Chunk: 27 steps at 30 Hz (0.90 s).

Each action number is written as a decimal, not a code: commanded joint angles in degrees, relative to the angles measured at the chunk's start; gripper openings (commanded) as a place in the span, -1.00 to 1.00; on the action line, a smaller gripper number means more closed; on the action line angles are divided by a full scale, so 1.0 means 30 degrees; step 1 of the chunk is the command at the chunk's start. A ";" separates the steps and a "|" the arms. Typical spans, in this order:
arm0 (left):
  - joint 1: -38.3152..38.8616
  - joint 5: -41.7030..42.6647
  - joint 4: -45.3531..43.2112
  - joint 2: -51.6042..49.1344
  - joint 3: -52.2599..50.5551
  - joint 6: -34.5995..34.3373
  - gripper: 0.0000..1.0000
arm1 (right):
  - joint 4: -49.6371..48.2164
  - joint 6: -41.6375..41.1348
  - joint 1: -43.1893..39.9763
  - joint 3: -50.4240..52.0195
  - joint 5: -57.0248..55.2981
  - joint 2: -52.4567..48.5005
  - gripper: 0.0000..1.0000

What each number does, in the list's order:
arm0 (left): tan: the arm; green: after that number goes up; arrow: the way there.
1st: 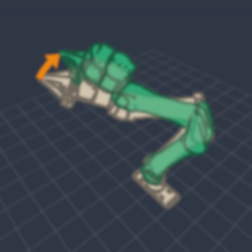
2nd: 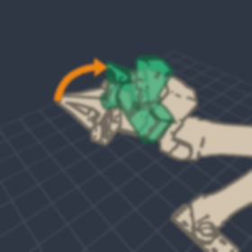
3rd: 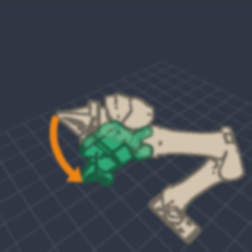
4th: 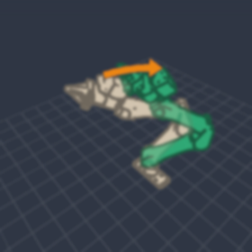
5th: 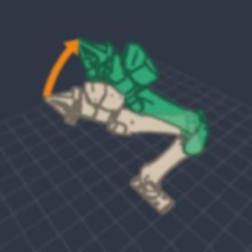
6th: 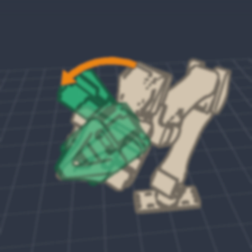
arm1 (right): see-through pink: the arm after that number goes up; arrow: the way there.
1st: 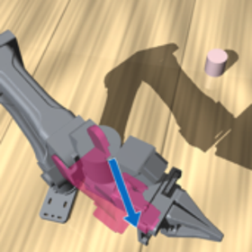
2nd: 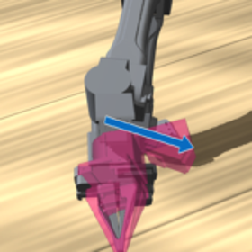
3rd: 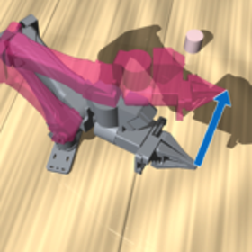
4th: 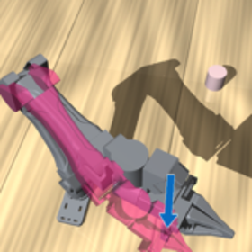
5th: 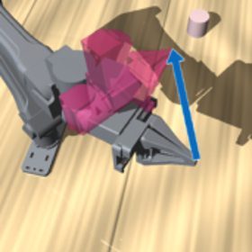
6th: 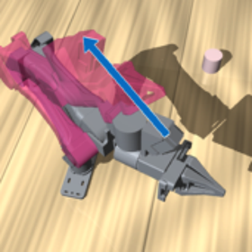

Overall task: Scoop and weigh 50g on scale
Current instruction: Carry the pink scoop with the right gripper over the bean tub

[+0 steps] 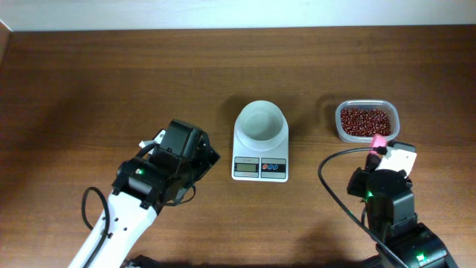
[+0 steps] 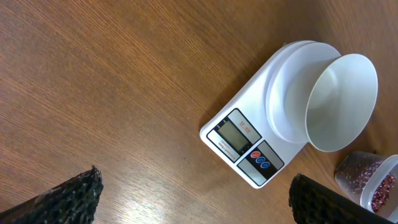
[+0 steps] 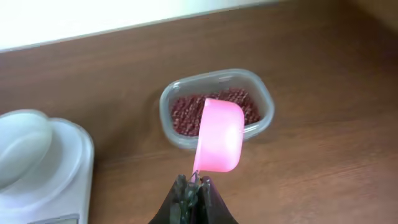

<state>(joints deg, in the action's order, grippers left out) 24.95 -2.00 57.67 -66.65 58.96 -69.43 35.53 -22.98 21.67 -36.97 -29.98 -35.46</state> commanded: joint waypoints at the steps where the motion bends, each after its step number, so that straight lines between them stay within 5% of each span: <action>1: 0.0044 -0.0335 0.0029 -0.0109 -0.0036 0.0160 0.99 | -0.1596 0.0175 -0.0124 -0.0466 -0.2331 -0.0270 -0.92; 6: 0.0044 -0.0335 0.0029 -0.0109 -0.0036 0.0160 0.98 | -0.4532 0.3053 -0.0168 -0.0466 -0.2426 -0.2514 -0.92; 12: 0.0051 -0.0335 0.0029 -0.0109 -0.0036 0.0160 0.98 | -0.6011 0.3016 -0.2922 -0.0546 -0.3184 -0.5799 -0.92; 20: 0.0044 -0.0335 0.0029 -0.0109 -0.0036 0.0160 0.98 | -0.6652 0.3016 -0.7322 -0.0721 0.2331 -0.6572 -0.92; 27: 0.0051 -0.0335 0.0029 -0.0109 -0.0036 0.0160 0.98 | -0.7512 0.3009 -1.2641 -0.0969 1.1074 -0.8036 -0.92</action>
<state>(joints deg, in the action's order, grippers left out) 24.95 -2.00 57.65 -66.65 58.96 -69.43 13.93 -14.37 -12.05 -38.70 -9.23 -56.95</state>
